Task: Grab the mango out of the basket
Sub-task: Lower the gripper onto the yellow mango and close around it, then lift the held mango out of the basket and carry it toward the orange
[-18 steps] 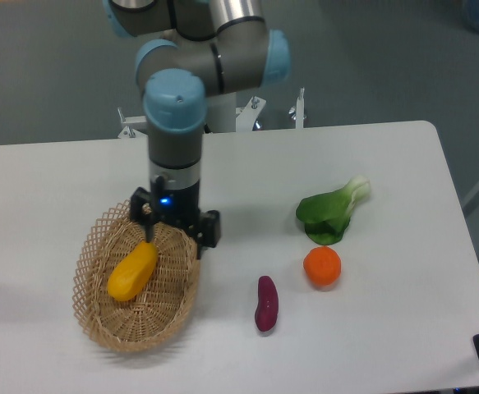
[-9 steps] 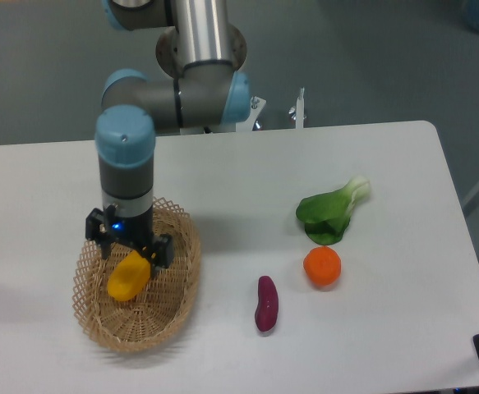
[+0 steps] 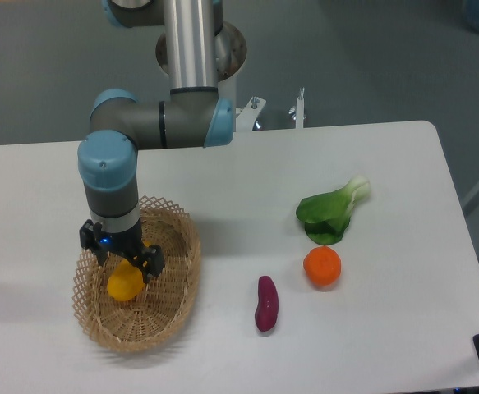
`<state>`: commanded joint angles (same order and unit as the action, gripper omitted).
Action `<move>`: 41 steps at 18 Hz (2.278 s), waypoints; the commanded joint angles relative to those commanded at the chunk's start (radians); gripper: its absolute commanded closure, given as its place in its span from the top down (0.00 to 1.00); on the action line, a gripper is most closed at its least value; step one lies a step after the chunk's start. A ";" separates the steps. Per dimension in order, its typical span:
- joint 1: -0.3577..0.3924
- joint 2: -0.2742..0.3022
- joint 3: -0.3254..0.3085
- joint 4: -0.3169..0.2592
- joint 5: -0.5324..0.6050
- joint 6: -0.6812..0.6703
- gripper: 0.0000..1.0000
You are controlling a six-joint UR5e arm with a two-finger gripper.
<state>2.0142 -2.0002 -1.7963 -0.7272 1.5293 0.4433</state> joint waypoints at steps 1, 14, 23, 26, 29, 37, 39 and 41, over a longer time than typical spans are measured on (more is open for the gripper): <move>-0.002 -0.003 -0.002 0.002 0.011 0.000 1.00; -0.012 -0.015 -0.009 0.009 0.014 -0.043 0.67; -0.011 -0.003 -0.003 0.008 0.012 -0.040 0.54; -0.003 0.011 0.011 0.006 0.008 -0.041 0.54; 0.029 0.050 0.021 0.005 0.006 -0.043 0.54; 0.217 0.149 0.028 -0.058 0.005 0.107 0.55; 0.274 0.176 0.031 -0.113 0.003 0.197 0.55; 0.331 0.187 0.032 -0.161 -0.006 0.297 0.55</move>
<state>2.3451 -1.8132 -1.7641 -0.8880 1.5233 0.7404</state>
